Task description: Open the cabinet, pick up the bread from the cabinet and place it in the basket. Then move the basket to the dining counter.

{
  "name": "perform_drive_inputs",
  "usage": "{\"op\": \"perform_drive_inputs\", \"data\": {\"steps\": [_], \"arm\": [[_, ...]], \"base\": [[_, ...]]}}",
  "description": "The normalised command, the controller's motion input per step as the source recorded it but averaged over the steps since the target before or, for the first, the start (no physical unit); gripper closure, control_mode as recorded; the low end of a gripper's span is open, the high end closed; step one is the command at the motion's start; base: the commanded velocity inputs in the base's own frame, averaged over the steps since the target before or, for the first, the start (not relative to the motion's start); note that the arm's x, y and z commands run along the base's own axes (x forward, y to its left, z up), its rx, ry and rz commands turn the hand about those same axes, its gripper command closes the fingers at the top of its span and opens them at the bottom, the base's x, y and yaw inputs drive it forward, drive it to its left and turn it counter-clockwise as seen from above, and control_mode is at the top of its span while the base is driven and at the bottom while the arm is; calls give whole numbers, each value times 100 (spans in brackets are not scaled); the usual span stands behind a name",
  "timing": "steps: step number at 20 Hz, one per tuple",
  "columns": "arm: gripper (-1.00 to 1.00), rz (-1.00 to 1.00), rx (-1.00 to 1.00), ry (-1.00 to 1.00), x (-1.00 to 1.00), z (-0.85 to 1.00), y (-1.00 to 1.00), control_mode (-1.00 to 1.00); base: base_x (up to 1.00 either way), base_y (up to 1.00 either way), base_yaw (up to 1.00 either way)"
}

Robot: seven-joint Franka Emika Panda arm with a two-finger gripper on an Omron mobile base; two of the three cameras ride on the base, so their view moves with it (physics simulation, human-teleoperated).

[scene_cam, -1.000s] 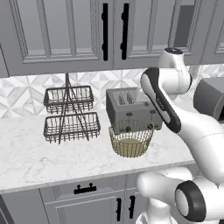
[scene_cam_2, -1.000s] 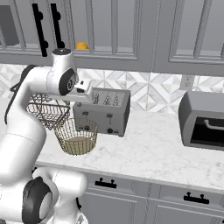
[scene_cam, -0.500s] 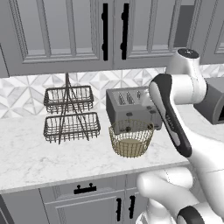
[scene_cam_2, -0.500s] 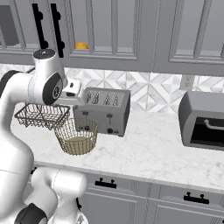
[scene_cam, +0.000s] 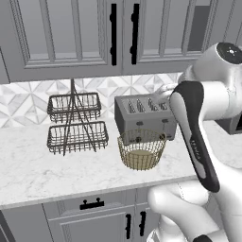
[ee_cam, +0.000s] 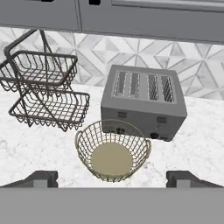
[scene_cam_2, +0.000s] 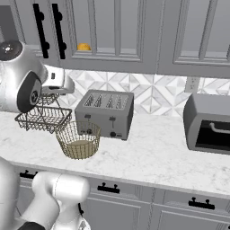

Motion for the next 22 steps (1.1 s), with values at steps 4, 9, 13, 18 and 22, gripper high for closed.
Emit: {"op": "perform_drive_inputs", "data": {"steps": [4, 9, 13, 18, 22], "arm": [[-100, 0, 0, -25, 0, 76, 26, -100], [-100, 0, 0, -26, 0, 84, 7, -100], [-100, 0, 0, -35, 2, 68, 7, -100], [-100, -3, 0, -28, 28, 34, 36, -100], [-100, -4, 0, -15, 45, 18, 37, -100]], "base": [[0, 0, 0], [0, 0, 0], [0, 0, 0], [0, 0, 0], [0, 0, 0]]}}
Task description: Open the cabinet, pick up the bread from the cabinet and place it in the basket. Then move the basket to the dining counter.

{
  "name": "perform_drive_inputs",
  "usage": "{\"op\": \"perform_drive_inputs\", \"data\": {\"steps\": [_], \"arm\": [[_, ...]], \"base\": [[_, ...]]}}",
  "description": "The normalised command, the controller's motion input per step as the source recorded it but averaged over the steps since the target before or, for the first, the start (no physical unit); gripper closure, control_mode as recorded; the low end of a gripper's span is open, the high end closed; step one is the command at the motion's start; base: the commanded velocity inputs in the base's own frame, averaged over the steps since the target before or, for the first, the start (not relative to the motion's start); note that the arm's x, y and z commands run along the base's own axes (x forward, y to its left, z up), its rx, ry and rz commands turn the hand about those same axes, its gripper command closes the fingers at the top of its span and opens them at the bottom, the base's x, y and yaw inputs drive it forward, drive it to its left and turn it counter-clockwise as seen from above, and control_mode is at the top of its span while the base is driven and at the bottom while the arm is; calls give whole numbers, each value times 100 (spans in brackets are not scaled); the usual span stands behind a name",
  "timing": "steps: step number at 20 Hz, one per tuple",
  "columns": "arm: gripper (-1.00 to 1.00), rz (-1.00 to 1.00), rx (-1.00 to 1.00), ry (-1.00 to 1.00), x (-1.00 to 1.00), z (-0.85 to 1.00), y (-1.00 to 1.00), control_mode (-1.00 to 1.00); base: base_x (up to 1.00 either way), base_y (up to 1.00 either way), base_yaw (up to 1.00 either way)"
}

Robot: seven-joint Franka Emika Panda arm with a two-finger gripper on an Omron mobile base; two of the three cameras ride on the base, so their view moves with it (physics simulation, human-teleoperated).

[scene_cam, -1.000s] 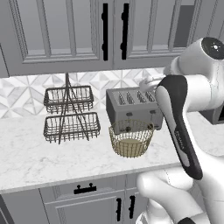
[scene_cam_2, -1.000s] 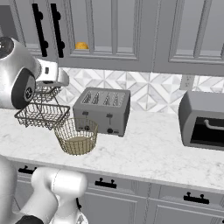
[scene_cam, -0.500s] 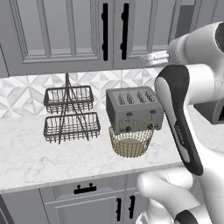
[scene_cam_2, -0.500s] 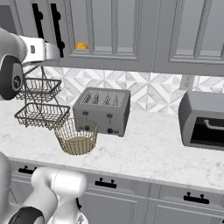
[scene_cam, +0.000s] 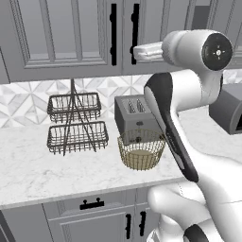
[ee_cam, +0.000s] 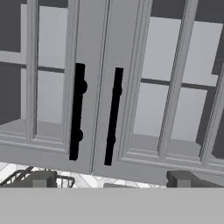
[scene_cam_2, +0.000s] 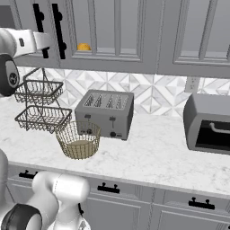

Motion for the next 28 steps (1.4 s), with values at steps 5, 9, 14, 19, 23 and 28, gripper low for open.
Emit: {"op": "perform_drive_inputs", "data": {"steps": [5, 9, 14, 19, 23, 28], "arm": [[-100, -2, 0, 0, 51, 8, 5, -100], [-100, 0, 0, 0, 50, 0, 0, -100], [-100, 0, 0, 2, 54, 0, 0, -100], [-100, 0, 0, 0, 50, 0, 0, -100], [-100, 0, 0, 0, 50, 0, 1, -100], [-100, 0, 0, 0, 57, 0, 1, -100]], "base": [[0, 0, 0], [0, 0, 0], [0, 0, 0], [0, 0, 0], [0, 0, 0], [0, 0, 0]]}}
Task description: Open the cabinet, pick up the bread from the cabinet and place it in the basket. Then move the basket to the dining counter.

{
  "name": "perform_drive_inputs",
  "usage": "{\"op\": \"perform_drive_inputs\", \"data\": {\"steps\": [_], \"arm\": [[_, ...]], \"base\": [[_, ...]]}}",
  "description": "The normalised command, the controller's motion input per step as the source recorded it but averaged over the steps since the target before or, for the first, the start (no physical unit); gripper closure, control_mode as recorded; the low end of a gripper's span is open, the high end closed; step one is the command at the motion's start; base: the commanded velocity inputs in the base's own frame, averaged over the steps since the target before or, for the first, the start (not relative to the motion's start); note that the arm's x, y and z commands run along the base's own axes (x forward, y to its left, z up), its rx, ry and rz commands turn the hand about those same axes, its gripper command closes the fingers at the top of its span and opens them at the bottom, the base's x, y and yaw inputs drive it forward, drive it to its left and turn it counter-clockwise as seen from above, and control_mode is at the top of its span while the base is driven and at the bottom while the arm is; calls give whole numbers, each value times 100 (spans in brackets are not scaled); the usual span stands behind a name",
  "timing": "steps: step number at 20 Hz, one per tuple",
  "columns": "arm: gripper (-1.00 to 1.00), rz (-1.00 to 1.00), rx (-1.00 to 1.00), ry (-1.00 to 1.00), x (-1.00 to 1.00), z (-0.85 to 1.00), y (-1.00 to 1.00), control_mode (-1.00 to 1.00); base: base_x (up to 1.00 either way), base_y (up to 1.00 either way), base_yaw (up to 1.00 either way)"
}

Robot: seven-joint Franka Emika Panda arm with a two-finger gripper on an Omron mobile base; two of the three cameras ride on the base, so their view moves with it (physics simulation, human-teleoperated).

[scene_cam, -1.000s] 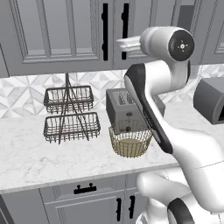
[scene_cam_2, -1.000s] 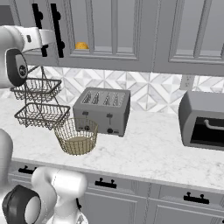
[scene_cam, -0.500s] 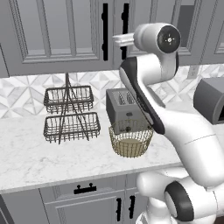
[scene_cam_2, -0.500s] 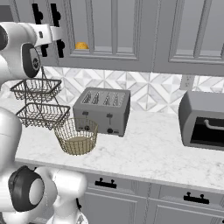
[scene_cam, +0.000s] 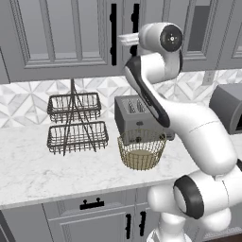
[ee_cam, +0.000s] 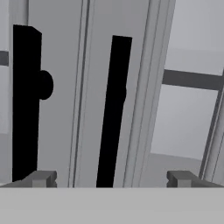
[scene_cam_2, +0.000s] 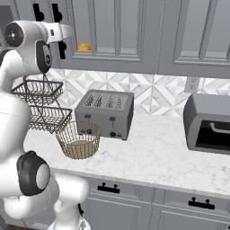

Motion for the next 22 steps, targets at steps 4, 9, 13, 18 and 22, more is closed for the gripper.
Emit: {"op": "perform_drive_inputs", "data": {"steps": [4, 9, 13, 18, 22], "arm": [[-100, 0, 0, 0, 55, 0, 1, -100], [-100, 0, -2, 0, 50, 0, 19, -100], [-100, 0, -2, 0, 55, 0, 19, -100], [-100, 0, -1, 0, 60, -5, 12, -100], [100, 0, -3, 0, 54, -34, -8, -100]], "base": [[0, 0, 0], [0, 0, 0], [0, 0, 0], [0, 0, 0], [0, 0, 0]]}}
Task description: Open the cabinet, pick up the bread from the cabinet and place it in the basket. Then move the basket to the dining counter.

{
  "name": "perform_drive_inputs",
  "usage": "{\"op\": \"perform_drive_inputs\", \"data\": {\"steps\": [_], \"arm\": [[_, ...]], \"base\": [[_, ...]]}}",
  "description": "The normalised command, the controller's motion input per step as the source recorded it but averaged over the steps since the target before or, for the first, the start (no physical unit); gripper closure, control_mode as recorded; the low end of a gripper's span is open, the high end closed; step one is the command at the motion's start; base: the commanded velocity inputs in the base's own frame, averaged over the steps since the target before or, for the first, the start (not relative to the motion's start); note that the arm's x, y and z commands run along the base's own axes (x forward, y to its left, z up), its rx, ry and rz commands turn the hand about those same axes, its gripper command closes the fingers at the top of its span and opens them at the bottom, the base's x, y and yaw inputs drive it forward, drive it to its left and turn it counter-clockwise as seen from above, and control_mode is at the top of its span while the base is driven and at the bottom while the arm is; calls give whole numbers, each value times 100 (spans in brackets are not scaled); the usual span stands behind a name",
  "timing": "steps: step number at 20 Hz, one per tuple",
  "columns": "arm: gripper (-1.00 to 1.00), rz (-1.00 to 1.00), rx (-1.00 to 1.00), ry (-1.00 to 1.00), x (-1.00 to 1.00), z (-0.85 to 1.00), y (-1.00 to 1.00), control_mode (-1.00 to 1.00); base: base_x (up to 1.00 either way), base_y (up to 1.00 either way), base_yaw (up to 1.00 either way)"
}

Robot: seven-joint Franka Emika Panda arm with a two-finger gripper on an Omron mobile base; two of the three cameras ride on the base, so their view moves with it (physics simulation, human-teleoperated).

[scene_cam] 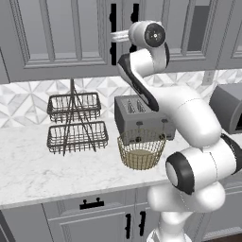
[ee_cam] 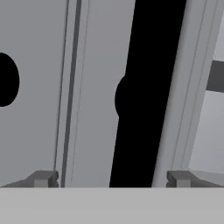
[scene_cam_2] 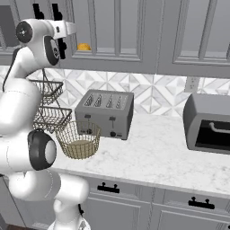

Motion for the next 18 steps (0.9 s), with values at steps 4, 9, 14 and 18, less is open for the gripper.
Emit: {"op": "perform_drive_inputs", "data": {"steps": [4, 9, 14, 18], "arm": [[100, -15, -10, 13, 6, -50, -88, -100], [100, -15, -7, 17, -2, -43, -100, -100], [100, -5, 0, 10, -38, -23, -100, -100], [100, 3, 5, -6, -68, -34, -100, -100]], "base": [[0, 0, 0], [0, 0, 0], [0, 0, 0], [0, 0, 0]]}}
